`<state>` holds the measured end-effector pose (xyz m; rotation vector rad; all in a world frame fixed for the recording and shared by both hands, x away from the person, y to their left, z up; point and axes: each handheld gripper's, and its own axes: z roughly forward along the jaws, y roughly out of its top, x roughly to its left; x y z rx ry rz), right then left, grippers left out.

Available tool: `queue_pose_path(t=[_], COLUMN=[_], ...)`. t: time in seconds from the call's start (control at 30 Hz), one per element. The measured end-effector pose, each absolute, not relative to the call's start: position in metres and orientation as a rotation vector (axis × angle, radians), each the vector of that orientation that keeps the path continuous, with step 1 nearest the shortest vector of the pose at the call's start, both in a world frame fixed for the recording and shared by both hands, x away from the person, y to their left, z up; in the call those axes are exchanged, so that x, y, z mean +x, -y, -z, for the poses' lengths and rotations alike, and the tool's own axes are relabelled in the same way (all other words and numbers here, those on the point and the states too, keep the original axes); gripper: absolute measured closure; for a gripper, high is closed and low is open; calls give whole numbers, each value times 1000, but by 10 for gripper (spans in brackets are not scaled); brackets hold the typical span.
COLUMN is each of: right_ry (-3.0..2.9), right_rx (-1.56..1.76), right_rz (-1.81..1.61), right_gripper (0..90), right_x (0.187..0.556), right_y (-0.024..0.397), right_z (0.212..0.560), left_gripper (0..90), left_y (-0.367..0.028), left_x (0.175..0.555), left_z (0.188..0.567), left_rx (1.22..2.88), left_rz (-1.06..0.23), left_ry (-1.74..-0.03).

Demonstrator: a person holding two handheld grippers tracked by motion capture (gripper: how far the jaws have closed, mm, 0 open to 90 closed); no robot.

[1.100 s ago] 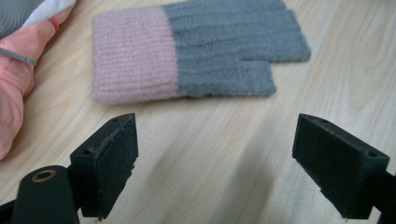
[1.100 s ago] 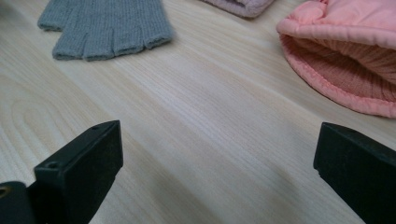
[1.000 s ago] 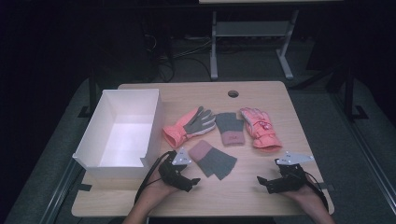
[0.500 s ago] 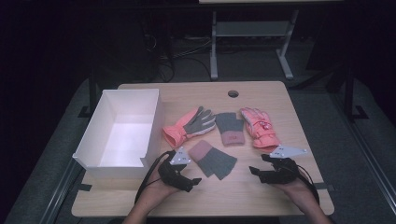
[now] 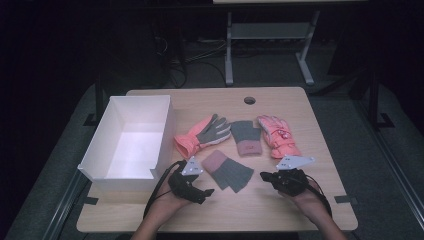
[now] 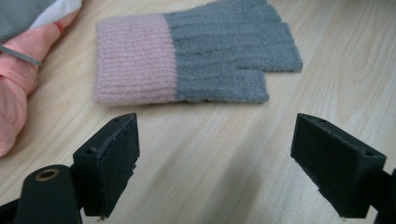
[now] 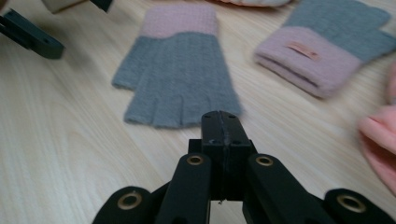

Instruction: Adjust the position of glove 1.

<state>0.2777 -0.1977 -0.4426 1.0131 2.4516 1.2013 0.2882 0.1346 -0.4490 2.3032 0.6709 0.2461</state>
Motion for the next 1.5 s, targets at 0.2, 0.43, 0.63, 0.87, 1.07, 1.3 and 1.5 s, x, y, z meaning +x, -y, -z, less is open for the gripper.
queue_pose_path(t=[0.2,0.43,0.63,0.87,1.07,1.3,1.5], right_ry=[-2478,-2522,-2577,-2619,-2624,-2619,-2626], right_rx=[973,939,904,897,889,897,889], right_rz=[-1202,-1193,-1166,-1114,-1104,-1108,-1108], right_gripper=[899,899,899,899,899,899,899], right_x=[286,290,294,296,294,292,291], right_y=[181,158,141,137,140,143,144], right_z=[446,450,459,466,466,466,466], left_gripper=[151,150,150,177,467,856,896], left_y=[-133,-128,-128,-128,-128,-121,-107], left_x=[292,293,295,295,302,331,351], left_z=[446,447,447,444,434,430,432], left_rx=[2290,2309,2305,2305,2277,2299,2320], left_rz=[-254,-253,-249,-234,-221,-231,-280], left_ry=[-650,-629,-632,-619,-622,-687,-714])
